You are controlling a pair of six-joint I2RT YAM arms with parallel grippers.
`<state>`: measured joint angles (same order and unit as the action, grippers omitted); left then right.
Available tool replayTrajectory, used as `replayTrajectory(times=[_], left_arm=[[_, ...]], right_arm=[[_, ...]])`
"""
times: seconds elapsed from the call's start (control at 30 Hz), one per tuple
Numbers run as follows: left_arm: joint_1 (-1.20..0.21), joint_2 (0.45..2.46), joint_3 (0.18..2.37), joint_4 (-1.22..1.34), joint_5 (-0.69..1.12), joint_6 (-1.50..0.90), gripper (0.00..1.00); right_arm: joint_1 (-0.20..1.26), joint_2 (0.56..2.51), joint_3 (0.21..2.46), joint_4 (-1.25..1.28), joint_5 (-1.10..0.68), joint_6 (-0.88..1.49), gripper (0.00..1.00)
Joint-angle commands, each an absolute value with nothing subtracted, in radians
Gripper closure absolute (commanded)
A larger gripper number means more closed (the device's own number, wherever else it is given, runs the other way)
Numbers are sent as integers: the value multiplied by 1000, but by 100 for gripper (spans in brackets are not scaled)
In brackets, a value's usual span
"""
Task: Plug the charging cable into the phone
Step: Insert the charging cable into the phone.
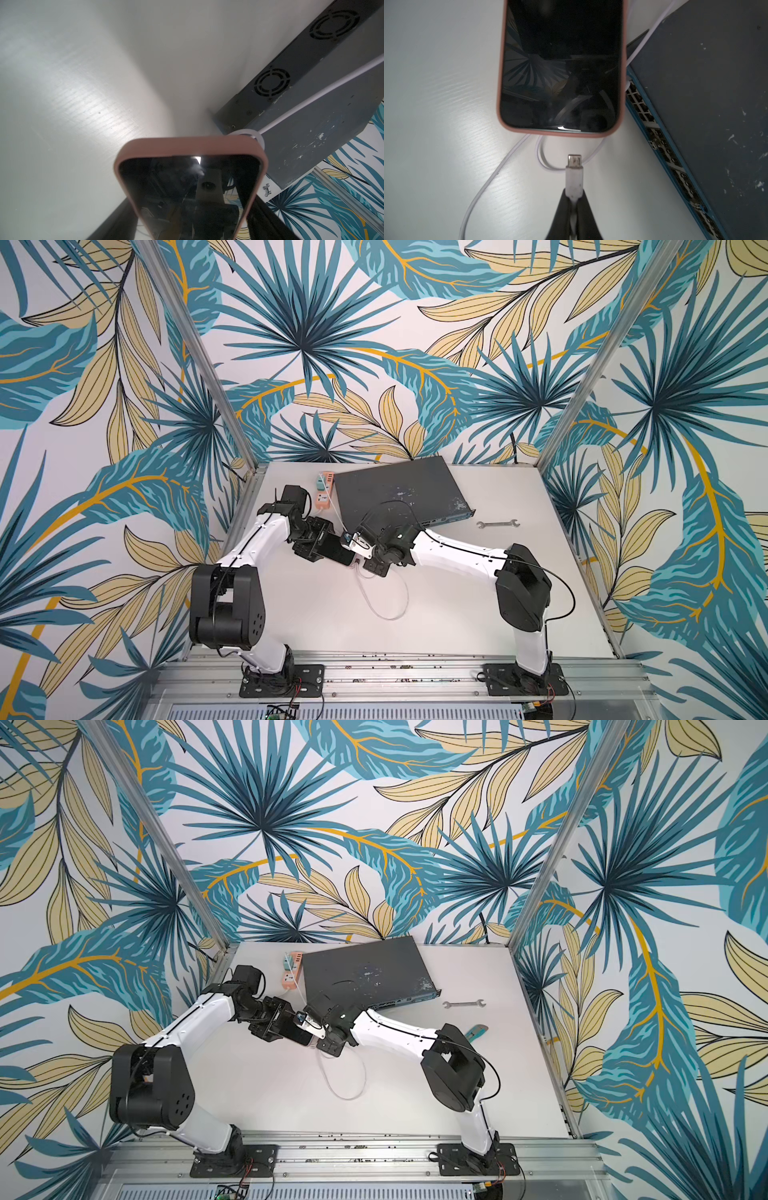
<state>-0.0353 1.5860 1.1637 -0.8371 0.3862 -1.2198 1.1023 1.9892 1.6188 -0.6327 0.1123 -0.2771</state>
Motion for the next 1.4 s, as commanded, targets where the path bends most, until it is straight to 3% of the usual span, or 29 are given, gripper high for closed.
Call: replayTrajectory(times=[0.0, 1.37], left_arm=[[-27, 1589, 1198, -835, 402, -1213, 100], [-31, 1581, 1180, -852, 382, -1192, 100]], right_arm=[[1114, 2006, 1644, -658, 106, -269, 100], [1130, 2033, 1678, -661, 107, -259, 100]])
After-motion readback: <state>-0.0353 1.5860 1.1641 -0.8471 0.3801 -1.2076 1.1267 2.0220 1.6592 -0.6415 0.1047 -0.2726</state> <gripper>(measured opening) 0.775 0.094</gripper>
